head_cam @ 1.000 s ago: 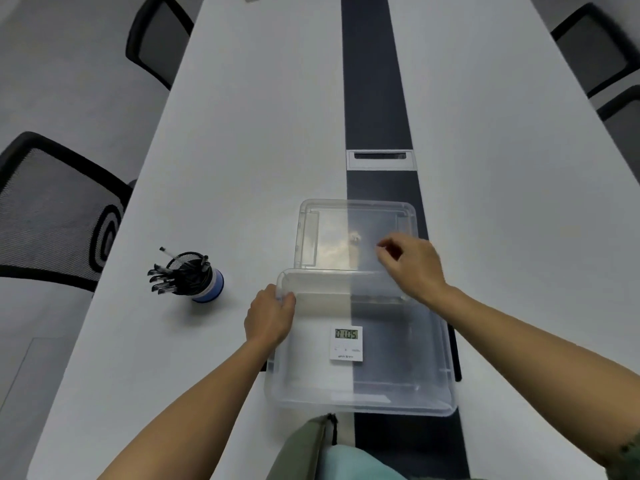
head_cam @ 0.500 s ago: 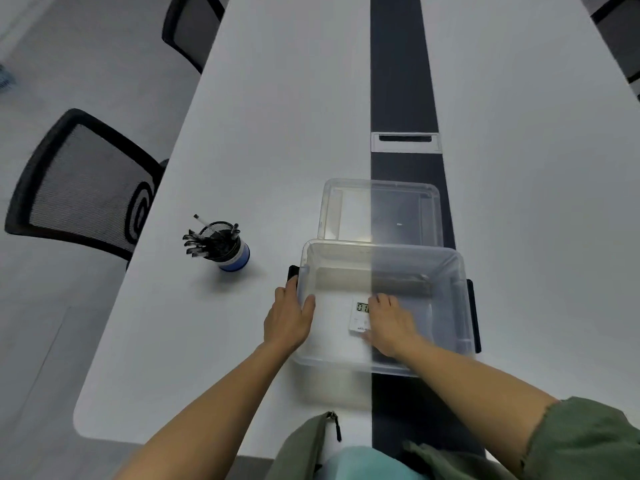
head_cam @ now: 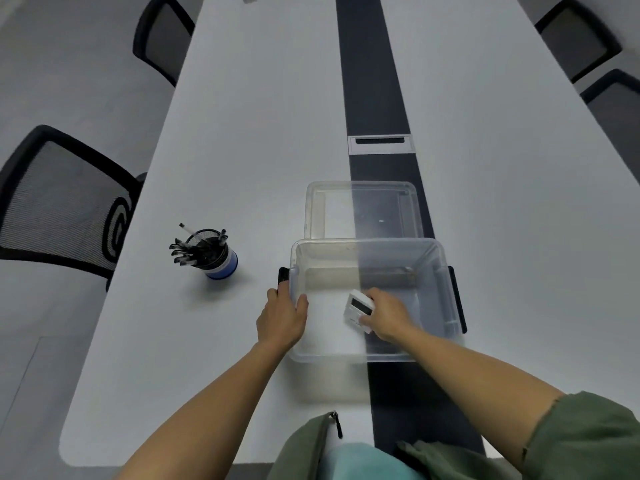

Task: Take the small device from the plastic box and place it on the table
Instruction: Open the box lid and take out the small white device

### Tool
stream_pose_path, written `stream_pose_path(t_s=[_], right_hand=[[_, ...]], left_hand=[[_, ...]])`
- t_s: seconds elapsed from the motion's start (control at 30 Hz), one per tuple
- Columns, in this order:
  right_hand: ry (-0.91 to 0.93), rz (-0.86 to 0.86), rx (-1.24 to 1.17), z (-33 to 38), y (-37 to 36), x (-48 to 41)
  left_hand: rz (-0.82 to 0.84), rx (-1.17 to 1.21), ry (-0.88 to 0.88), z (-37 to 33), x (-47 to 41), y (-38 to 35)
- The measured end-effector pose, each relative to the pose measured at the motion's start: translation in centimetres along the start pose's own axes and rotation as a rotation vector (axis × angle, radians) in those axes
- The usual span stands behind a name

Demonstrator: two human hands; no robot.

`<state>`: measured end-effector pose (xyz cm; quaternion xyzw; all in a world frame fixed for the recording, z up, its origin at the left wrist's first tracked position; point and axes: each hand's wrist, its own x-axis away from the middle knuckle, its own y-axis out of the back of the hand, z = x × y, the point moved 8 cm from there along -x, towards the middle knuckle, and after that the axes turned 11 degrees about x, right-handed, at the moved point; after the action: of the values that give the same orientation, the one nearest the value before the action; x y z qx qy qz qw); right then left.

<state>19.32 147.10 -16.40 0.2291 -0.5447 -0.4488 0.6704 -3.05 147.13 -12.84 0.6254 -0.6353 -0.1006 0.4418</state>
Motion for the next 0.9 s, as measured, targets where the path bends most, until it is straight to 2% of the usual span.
stream_pose_path(t_s=[0.13,0.23,0.5,0.73,0.9], right_hand=[[-0.066,-0.049,-0.162,-0.8,2.4,0.9],[-0.068,-0.110,-0.289,-1.6,4.8,2.0],[-0.126,-0.292,-0.502,-6.2,12.2,7.3],[-0.256,-0.465,-0.623,-17.0,15.4,16.3],[-0.322,-0.544,-0.686,-25.6,14.7,24.4]], left_hand=[[-0.109,-0.272,-0.121,-1.7,0.1,1.7],[-0.169,-0.366,-0.255,-4.6,-0.4,3.4],[-0.092,-0.462,-0.595,-15.3,0.7,3.1],[-0.039,-0.499,-0.862,-25.0,8.6,-3.6],[0.031,-0.480,-0.961,-29.9,16.0,-10.4]])
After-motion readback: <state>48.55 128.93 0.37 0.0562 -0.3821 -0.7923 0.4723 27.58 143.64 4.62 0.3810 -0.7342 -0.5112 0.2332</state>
